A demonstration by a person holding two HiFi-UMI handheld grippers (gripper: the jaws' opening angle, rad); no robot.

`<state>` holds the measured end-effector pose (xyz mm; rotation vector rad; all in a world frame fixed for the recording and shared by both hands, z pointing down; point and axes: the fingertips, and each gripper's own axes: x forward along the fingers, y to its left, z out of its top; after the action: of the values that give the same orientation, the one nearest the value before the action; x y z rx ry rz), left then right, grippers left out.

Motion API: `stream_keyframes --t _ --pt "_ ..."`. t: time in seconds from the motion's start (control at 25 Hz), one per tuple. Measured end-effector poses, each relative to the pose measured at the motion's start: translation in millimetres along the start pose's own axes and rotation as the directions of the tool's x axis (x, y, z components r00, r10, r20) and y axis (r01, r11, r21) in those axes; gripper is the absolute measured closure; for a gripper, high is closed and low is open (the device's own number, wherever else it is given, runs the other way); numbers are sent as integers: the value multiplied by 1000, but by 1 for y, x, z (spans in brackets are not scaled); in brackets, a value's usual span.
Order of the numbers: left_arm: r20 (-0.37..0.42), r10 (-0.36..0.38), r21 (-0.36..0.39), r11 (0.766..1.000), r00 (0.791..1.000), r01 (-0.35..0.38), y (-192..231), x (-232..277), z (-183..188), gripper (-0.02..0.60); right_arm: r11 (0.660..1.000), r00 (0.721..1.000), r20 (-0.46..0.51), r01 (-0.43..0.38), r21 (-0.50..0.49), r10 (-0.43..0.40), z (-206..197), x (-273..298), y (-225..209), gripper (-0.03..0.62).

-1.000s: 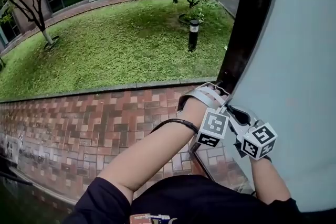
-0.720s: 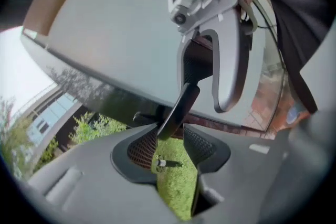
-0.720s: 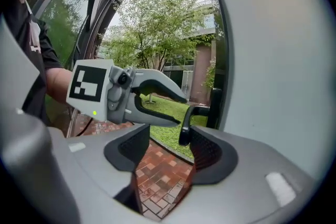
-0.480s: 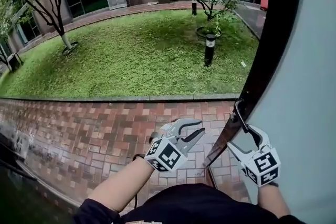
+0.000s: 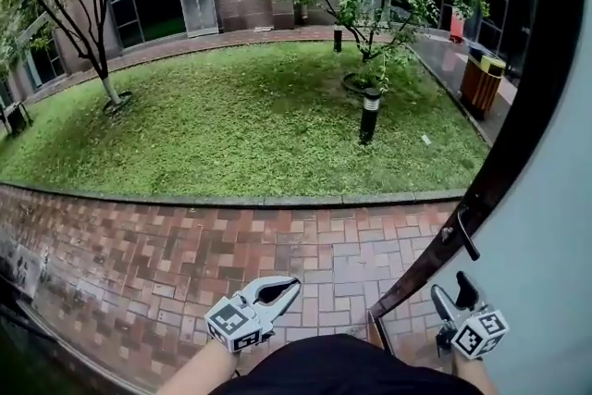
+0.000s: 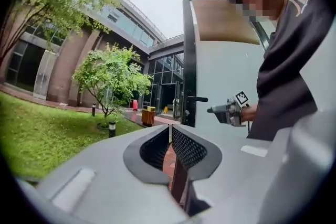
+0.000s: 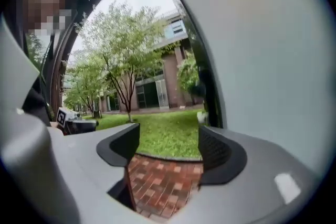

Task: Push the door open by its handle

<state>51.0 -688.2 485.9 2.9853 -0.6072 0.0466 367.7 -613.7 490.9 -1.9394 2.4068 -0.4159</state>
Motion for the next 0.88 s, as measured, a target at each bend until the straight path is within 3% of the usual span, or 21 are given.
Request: stream_keyframes --t 0.08,0.16,0.28,0.32,0.36,0.52,0.88 --pt "-2 16 -28 999 1000 -16 12 -17 -5 575 997 991 -118 -59 45 64 -55 17 22 244" --pt "4 25 -44 999 1000 -25 24 -29 -6 580 984 971 -160 -175 46 180 -77 43 59 321" --pt "25 37 -74 997 999 -35 42 -39 -2 581 937 928 -126 -349 30 350 -62 92 116 466" --pt "35 41 -88 995 999 -38 45 -42 2 581 918 912 -112 -395 25 396 -53 105 132 569" --pt "48 42 -103 994 998 -37 48 -45 4 581 900 894 -104 -436 17 435 -46 116 146 594" --pt "75 38 -134 991 996 -28 49 -61 7 581 850 849 -111 -525 -50 517 -23 136 182 594" --pt "38 67 -101 993 997 -63 14 -75 -4 581 825 831 -114 -555 -107 544 -13 113 187 594"
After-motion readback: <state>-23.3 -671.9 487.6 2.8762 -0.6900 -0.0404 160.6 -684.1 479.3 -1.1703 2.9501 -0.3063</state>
